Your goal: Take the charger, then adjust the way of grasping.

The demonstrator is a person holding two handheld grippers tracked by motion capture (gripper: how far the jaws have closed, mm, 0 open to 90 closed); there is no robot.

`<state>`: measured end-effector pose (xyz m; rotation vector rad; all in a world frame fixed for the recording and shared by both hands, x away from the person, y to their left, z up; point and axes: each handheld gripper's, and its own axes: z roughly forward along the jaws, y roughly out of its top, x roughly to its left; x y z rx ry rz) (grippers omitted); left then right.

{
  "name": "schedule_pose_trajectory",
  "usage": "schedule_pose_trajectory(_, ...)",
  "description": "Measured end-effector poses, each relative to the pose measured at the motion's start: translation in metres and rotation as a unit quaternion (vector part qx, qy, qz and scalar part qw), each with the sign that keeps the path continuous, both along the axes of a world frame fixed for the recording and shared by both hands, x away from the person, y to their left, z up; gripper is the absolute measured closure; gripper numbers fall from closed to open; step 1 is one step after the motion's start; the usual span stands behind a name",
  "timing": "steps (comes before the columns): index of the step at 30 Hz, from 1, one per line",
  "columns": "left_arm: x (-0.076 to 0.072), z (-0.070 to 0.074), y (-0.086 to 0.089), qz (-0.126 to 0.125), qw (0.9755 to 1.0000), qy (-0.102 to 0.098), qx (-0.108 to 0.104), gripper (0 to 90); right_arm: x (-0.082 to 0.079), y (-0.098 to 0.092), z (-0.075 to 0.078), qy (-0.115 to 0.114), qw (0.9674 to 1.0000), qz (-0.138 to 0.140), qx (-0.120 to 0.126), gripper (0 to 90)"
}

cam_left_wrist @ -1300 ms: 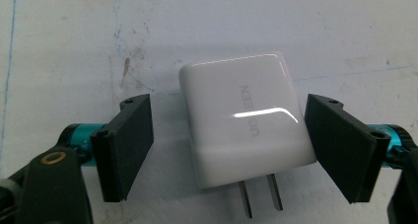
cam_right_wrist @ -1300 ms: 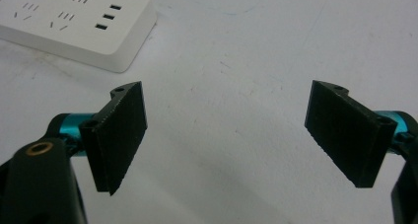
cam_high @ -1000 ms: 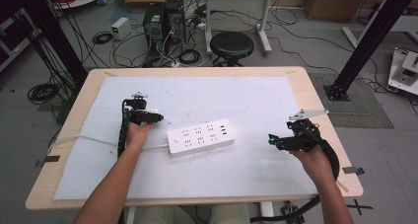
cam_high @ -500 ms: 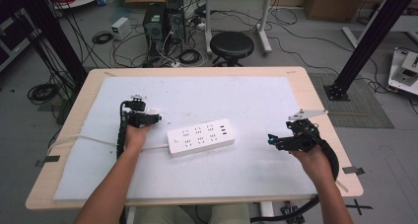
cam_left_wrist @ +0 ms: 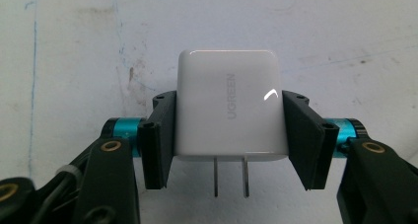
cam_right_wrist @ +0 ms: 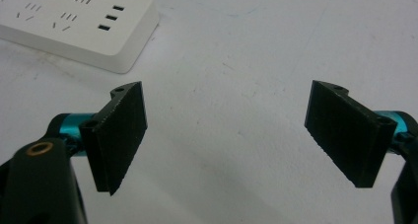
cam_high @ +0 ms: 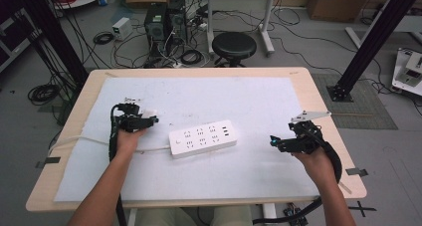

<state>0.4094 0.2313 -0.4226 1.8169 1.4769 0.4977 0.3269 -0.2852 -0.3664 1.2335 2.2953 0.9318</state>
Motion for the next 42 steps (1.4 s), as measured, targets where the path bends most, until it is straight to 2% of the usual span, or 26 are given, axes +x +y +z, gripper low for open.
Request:
schedule_pose_trajectory(6, -0.011, 0.01, 0.004, -0.031, 0.9991, -0.03, -0.006, 42.8, -0.001, 0.0, 0.001, -0.005, 1.0, 0.002, 0.002, 16.5)
schedule_pose_trajectory(11, -0.027, 0.018, 0.009, -0.065, 0.9955, -0.068, -0.012, 42.7, -0.003, 0.0, 0.001, -0.004, 1.0, 0.001, 0.005, 16.5)
schedule_pose_trajectory(13, -0.034, 0.023, 0.011, -0.08, 0.9927, -0.088, -0.014, 42.7, -0.003, 0.0, 0.001, -0.006, 1.0, 0.002, 0.005, 16.5)
schedule_pose_trajectory(15, -0.039, 0.026, 0.012, -0.09, 0.991, -0.099, -0.01, 42.7, -0.003, 0.001, 0.001, -0.004, 1.0, 0.001, 0.005, 16.5)
schedule_pose_trajectory(20, -0.057, 0.037, 0.012, -0.136, 0.9814, -0.135, -0.003, 42.7, -0.002, 0.003, 0.002, -0.006, 1.0, 0.005, 0.006, 16.5)
schedule_pose_trajectory(22, -0.063, 0.04, 0.011, -0.147, 0.9786, -0.144, 0.001, 42.7, -0.002, 0.005, 0.003, -0.007, 0.9999, 0.007, 0.004, 16.5)
schedule_pose_trajectory(25, -0.071, 0.044, 0.011, -0.165, 0.9745, -0.152, 0.008, 42.7, -0.004, 0.007, 0.004, -0.007, 0.9999, 0.008, 0.005, 16.5)
schedule_pose_trajectory(26, -0.074, 0.045, 0.011, -0.174, 0.9724, -0.155, 0.009, 42.6, -0.004, 0.007, 0.004, -0.007, 0.9999, 0.011, 0.004, 16.5)
schedule_pose_trajectory(27, -0.075, 0.045, 0.011, -0.176, 0.972, -0.156, 0.009, 42.7, -0.004, 0.008, 0.004, -0.01, 0.9999, 0.014, 0.003, 16.5)
schedule_pose_trajectory(29, -0.078, 0.047, 0.011, -0.187, 0.9691, -0.16, 0.008, 42.7, -0.005, 0.01, 0.004, -0.012, 0.9997, 0.021, 0.004, 16.5)
schedule_pose_trajectory(31, -0.081, 0.049, 0.011, -0.201, 0.9654, -0.165, 0.007, 42.7, -0.005, 0.012, 0.004, -0.019, 0.9994, 0.03, 0.006, 16.5)
schedule_pose_trajectory(34, -0.085, 0.052, 0.01, -0.222, 0.9595, -0.173, 0.009, 42.7, -0.004, 0.016, 0.004, -0.012, 0.9994, 0.032, 0.01, 16.5)
schedule_pose_trajectory(35, -0.086, 0.053, 0.009, -0.226, 0.9584, -0.175, 0.006, 42.7, -0.004, 0.017, 0.004, -0.011, 0.9993, 0.033, 0.009, 16.5)
schedule_pose_trajectory(38, -0.089, 0.055, 0.006, -0.246, 0.9517, -0.183, 0.007, 42.6, -0.003, 0.02, 0.005, -0.008, 0.9993, 0.035, 0.01, 16.5)
schedule_pose_trajectory(42, -0.093, 0.057, 0.0, -0.262, 0.9464, -0.189, 0.005, 42.6, -0.003, 0.023, 0.009, -0.007, 0.9991, 0.038, 0.015, 16.5)
